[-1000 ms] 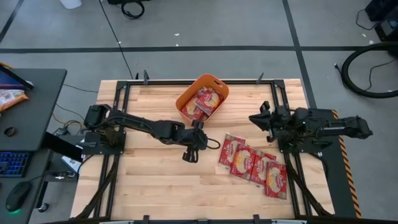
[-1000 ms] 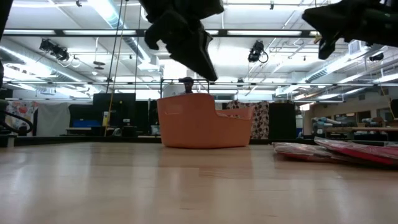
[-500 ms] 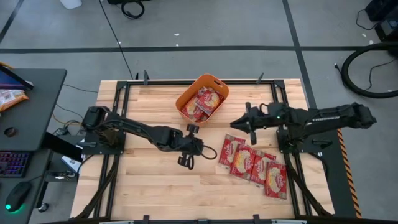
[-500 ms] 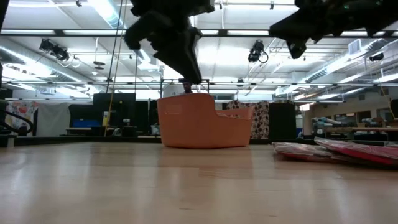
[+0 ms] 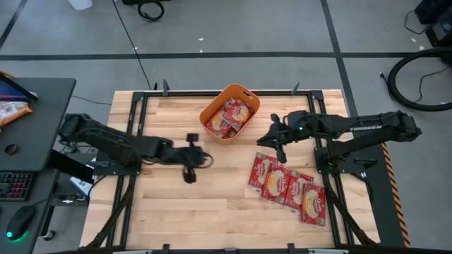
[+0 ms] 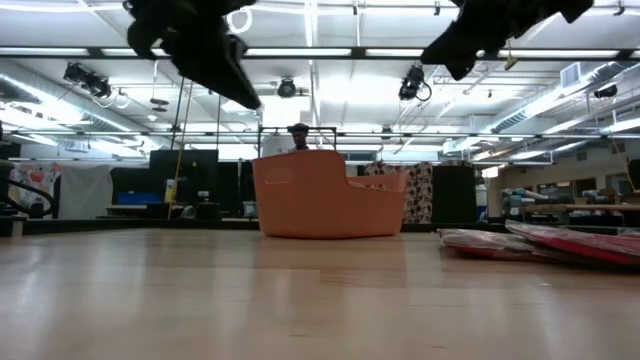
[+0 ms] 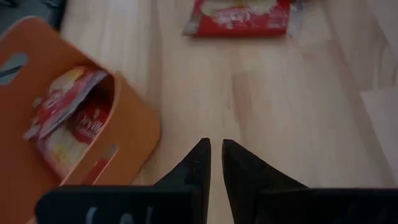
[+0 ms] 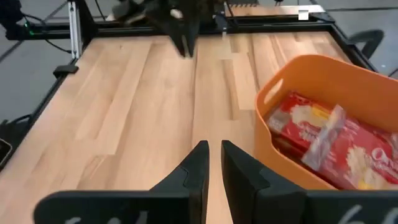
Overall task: Sort popcorn bags into baskets
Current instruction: Put the red popcorn bag into the orange bin
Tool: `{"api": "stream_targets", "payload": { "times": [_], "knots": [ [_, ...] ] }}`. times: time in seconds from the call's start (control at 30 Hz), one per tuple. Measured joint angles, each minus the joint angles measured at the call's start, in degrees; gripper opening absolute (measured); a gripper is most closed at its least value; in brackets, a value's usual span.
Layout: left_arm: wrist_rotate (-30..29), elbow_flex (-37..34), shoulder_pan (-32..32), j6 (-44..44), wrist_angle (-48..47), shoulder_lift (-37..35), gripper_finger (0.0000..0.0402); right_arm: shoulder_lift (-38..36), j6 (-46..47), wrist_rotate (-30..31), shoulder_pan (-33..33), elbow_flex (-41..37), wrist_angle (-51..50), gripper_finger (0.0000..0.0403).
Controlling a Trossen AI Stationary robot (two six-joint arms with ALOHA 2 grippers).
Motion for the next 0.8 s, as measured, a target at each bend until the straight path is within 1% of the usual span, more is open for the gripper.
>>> {"api": "stream_targets", "payload": {
  "times": [0.17,0.23,0.3,0.37,0.43,0.5,0.57,0.63,0.7,0.77,0.8],
  "knots": [
    [-2.0,-6.5,0.1,-0.6,4.1,-9.9,0.0045,5.6,-1.3,-0.3,0.3,3.9,-4.1,0.0048],
    [-2.2,-7.9,0.1,-0.4,8.2,-12.9,0.0045,8.2,-1.3,-0.4,0.5,5.7,-8.5,0.0048],
    [-2.5,-9.9,0.0,-0.1,9.4,-16.6,0.0045,11.5,-1.2,-0.4,1.1,8.0,-10.3,0.0048],
    [-2.6,-11.3,-0.2,-0.1,14.1,-19.2,0.0045,14.2,-1.7,-0.5,1.6,9.7,-13.9,0.0048],
    [-2.6,-13.7,-0.2,0.0,15.8,-22.6,0.0045,17.2,-2.3,-0.5,2.5,11.5,-14.4,0.0048],
    [-2.5,-15.7,-0.2,-0.7,21.6,-24.6,0.0045,19.5,-3.4,-0.5,3.4,13.0,-17.8,0.0049],
    [-2.5,-18.8,-0.4,-1.7,24.4,-27.2,0.0045,22.2,-3.6,-0.2,4.4,14.7,-17.6,0.0054],
    [-2.5,-21.5,-0.7,-1.7,33.0,-27.9,0.0045,24.6,-4.0,0.2,5.5,16.1,-20.6,0.0062],
    [-2.9,-25.6,-1.1,-0.3,38.2,-29.7,0.0045,27.3,-4.3,1.1,6.5,18.0,-21.2,0.0072],
    [-3.0,-28.7,-1.0,1.4,48.8,-29.8,0.0045,29.7,-4.7,2.9,7.6,20.0,-25.7,0.0086],
    [-3.6,-30.9,-1.0,1.8,51.6,-30.8,0.0045,31.0,-4.7,3.7,8.0,21.2,-27.0,0.0094]
  ]
}}
